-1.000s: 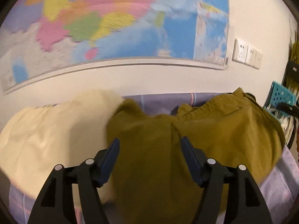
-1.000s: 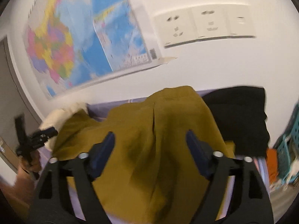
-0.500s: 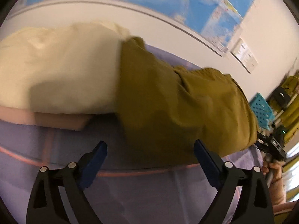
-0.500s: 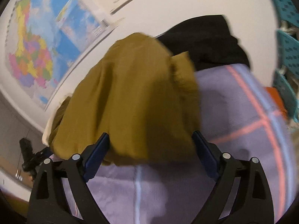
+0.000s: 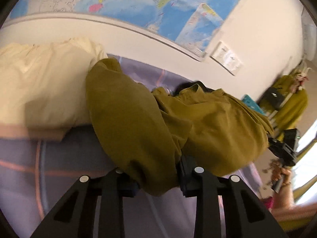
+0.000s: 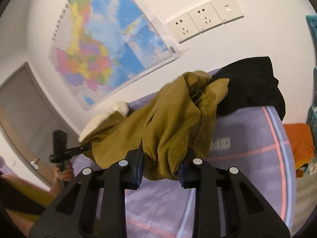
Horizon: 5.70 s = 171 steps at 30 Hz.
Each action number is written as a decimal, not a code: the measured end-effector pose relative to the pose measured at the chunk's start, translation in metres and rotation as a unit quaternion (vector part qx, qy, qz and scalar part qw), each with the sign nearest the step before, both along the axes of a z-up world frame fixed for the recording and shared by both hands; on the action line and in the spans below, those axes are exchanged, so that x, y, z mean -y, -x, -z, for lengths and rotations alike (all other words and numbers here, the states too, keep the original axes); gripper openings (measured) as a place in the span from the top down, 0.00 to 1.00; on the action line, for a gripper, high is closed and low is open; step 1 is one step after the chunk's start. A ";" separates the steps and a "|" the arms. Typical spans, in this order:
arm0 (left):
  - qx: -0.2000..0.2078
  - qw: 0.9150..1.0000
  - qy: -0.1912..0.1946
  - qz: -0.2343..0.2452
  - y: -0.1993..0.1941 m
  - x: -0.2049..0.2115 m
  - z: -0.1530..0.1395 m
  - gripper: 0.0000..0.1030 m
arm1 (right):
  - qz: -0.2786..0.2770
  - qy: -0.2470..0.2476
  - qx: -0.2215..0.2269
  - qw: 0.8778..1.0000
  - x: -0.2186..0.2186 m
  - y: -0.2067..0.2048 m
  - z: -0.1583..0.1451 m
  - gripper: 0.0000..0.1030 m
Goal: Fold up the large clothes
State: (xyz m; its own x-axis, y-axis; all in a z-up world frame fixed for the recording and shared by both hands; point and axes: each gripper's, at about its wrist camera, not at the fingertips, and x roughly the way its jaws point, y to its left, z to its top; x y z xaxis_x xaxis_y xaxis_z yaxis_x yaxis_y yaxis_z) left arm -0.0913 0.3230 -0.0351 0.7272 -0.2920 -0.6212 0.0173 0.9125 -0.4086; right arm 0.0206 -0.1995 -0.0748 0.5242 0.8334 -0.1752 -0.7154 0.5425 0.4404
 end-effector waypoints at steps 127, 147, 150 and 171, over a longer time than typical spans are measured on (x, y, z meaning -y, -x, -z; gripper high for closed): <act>-0.050 0.978 -0.193 -0.056 0.047 0.045 0.053 0.26 | 0.032 0.216 0.002 0.976 -0.149 0.048 0.053 0.55; 0.001 0.981 -0.195 0.023 0.027 0.101 0.035 0.24 | -0.045 0.137 -0.040 0.989 -0.152 0.074 0.050 0.40; 0.012 0.990 -0.143 0.010 0.049 0.074 0.023 0.23 | -0.033 0.072 -0.103 0.992 -0.098 0.080 0.058 0.36; -0.070 0.995 0.045 0.058 0.059 0.047 0.058 0.10 | 0.070 -0.065 -0.213 0.972 -0.067 0.015 0.088 0.32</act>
State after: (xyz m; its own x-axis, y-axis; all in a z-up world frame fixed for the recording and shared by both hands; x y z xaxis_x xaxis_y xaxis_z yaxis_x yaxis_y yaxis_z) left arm -0.1507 0.2757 -0.0929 0.5936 -0.4276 -0.6818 0.0564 0.8672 -0.4947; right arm 0.0060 -0.1322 -0.1625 0.5359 0.7892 -0.2999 -0.3761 0.5412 0.7521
